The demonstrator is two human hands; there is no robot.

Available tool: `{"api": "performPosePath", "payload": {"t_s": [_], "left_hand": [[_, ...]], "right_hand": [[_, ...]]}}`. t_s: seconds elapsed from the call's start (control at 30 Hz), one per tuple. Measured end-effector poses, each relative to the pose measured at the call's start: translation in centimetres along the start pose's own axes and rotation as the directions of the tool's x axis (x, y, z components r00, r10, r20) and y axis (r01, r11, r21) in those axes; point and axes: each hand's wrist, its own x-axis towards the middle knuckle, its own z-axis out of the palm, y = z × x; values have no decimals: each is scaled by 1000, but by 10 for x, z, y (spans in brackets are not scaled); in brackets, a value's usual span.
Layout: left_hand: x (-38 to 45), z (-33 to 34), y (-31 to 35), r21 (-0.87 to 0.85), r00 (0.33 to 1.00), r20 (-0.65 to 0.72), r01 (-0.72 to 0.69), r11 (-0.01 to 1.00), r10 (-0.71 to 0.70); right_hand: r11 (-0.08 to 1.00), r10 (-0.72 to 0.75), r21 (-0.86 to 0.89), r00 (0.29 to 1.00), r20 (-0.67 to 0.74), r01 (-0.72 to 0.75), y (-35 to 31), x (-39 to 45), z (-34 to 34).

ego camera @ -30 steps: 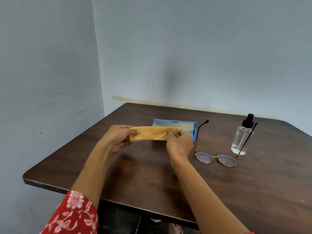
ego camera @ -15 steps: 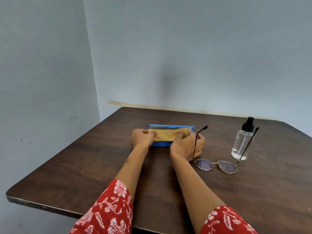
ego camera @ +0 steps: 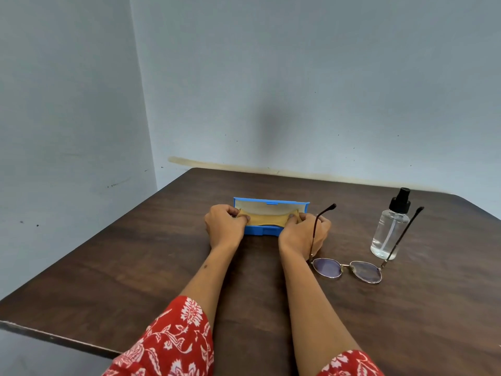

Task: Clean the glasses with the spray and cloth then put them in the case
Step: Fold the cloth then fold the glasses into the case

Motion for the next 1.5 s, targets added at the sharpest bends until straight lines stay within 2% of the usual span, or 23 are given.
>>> {"api": "performPosePath", "payload": {"t_s": [0.33,0.7,0.97,1.03,1.13,1.23,1.27,1.33,1.4,1.43,1.5], "left_hand": [[1,-1,-1,34,1000,-29,-6,999,7],[4,0,-6,123,997,-40,-56,991,61],[-1,1,-8,86,993,-67,-94,992,100],[-4,2,-8,60,990,-76,-115,992,119],[-11,1,-9,27,978,-126,-162,986,164],[-16,-2,-7,-43,937,-212,-291,956,276],[-18,-3,-4,-65,917,-238,-345,936,321],[-23,-2,1,-93,861,-285,-461,882,420],[-32,-1,8,-126,811,-289,-558,820,508],[-38,0,11,-144,789,-273,-599,787,550],[-49,4,13,-181,752,-187,-659,730,633]], "right_hand": [[1000,29,5,1000,3,-29,-2,3,1],[998,-19,-53,999,30,20,0,0,-4],[989,-146,-16,988,56,147,7,-10,-1],[975,-222,-1,974,52,223,8,-18,2],[917,-399,1,917,12,399,7,-35,3],[811,-578,96,816,-24,577,2,-50,-6],[745,-653,149,756,-34,650,-2,-54,-13],[568,-801,209,593,-84,796,-11,-59,-30],[424,-879,150,445,-172,893,-17,-59,-46],[392,-890,98,404,-210,915,-16,-57,-53],[426,-868,24,416,-271,905,-10,-48,-66]]}}
